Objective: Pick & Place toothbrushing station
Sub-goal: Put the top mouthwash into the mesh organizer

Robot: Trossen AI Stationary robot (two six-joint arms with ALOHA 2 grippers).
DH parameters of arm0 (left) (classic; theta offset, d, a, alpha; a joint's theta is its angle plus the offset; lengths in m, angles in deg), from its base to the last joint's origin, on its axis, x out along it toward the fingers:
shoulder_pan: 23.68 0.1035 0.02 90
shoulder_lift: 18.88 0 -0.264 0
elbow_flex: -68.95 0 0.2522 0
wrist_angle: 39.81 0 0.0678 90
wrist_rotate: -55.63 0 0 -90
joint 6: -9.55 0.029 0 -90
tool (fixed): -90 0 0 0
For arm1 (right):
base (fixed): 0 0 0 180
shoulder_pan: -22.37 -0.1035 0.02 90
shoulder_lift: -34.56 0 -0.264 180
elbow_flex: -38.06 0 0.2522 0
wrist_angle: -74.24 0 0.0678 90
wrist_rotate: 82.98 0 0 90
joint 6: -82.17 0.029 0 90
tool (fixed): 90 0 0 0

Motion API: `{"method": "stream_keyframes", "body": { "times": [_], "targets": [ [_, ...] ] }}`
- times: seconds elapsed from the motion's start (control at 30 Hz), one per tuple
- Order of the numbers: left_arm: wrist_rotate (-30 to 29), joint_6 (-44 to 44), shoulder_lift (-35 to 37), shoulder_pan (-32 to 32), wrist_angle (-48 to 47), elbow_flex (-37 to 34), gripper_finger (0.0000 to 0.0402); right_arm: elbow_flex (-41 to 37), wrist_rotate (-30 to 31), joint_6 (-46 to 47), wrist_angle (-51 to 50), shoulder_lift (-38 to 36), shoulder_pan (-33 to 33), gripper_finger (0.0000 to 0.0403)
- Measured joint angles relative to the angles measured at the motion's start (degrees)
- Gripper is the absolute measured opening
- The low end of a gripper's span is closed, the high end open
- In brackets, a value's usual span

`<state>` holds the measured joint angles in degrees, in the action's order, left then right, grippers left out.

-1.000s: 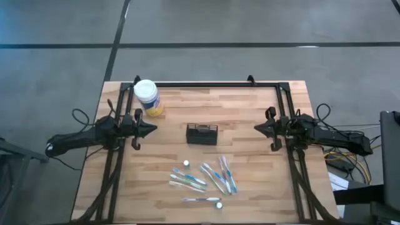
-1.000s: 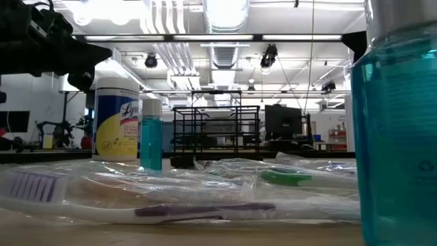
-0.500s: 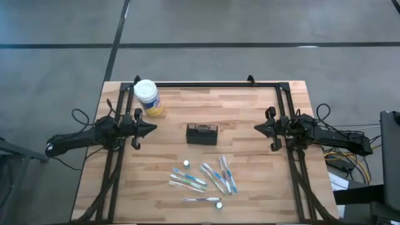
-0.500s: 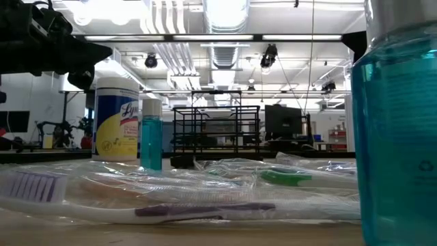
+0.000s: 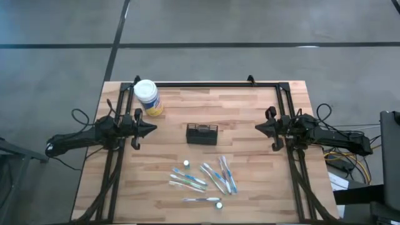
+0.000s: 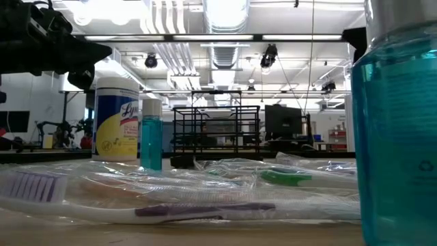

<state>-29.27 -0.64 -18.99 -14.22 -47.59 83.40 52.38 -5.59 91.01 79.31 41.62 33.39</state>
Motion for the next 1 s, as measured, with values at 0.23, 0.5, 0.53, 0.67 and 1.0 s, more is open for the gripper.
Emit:
{"method": "stream_keyframes", "body": {
  "times": [0.23, 0.5, 0.53, 0.67, 1.0],
  "targets": [
    [0.1, 2.7, -0.1, 0.0, 0.0, 0.0, 0.0014, 0.0, -0.7, -3.0, -0.2, 0.2, 0.0, 0.0008],
    [-5.8, -0.1, -0.1, 0.0, 0.8, 0.0, 0.0014, 0.0, -0.8, -2.4, 0.0, 0.1, -0.2, 0.0008],
    [-6.4, -1.2, -0.1, 0.1, 0.9, 0.0, 0.0014, 0.0, -0.6, -4.0, -1.2, 0.1, -0.1, 0.0008],
    [-3.9, 2.7, 0.0, 0.0, 0.7, 0.1, 0.0014, 0.0, 4.5, -1.4, -1.1, 1.0, -0.1, 0.0008],
    [-8.9, 0.6, -0.2, 0.1, 0.3, 0.1, 0.0014, 0.0, -1.3, -1.8, 1.0, 2.0, -0.2, 0.0008]
  ]
}}
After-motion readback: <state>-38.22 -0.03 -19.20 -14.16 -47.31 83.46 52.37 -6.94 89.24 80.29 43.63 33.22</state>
